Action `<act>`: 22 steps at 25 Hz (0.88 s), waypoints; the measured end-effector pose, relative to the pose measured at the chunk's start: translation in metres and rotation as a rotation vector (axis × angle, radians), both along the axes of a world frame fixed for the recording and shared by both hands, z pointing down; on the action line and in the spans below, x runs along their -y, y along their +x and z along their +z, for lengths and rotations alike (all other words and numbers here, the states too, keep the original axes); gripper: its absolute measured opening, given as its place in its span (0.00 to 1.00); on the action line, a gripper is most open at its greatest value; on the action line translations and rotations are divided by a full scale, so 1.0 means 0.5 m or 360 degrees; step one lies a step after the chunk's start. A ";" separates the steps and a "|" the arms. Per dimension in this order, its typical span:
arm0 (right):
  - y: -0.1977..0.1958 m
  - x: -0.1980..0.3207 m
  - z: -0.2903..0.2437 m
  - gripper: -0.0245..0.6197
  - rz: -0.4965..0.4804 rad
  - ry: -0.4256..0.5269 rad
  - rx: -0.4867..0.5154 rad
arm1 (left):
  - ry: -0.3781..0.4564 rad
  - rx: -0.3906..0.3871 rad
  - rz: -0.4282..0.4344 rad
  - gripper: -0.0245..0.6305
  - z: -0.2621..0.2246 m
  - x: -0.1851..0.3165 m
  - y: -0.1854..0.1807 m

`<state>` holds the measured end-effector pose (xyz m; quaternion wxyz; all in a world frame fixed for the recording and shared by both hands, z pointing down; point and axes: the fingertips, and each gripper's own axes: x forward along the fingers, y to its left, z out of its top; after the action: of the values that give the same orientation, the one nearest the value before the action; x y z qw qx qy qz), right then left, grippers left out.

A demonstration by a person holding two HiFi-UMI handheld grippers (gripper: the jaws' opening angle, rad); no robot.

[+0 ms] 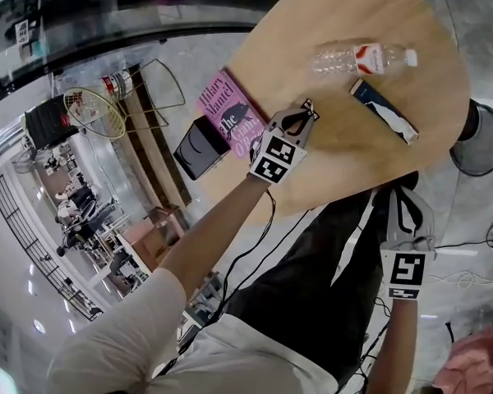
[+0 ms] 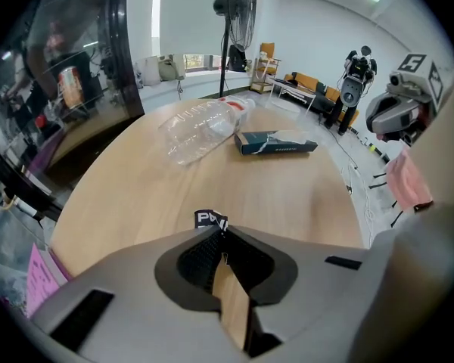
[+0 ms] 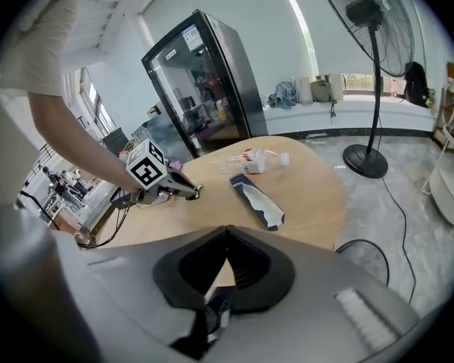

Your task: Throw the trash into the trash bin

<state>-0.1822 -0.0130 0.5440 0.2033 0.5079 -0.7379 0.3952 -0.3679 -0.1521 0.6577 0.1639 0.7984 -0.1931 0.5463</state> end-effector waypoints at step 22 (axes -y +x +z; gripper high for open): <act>0.099 -0.106 0.003 0.05 0.0213 0.0011 -0.0033 | 0.0009 -0.0178 0.0273 0.07 -0.101 -0.117 0.219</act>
<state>-0.1327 0.0400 0.5456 0.1822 0.5608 -0.7016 0.4000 -0.2585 -0.0936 0.6071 0.1247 0.8418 -0.1161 0.5123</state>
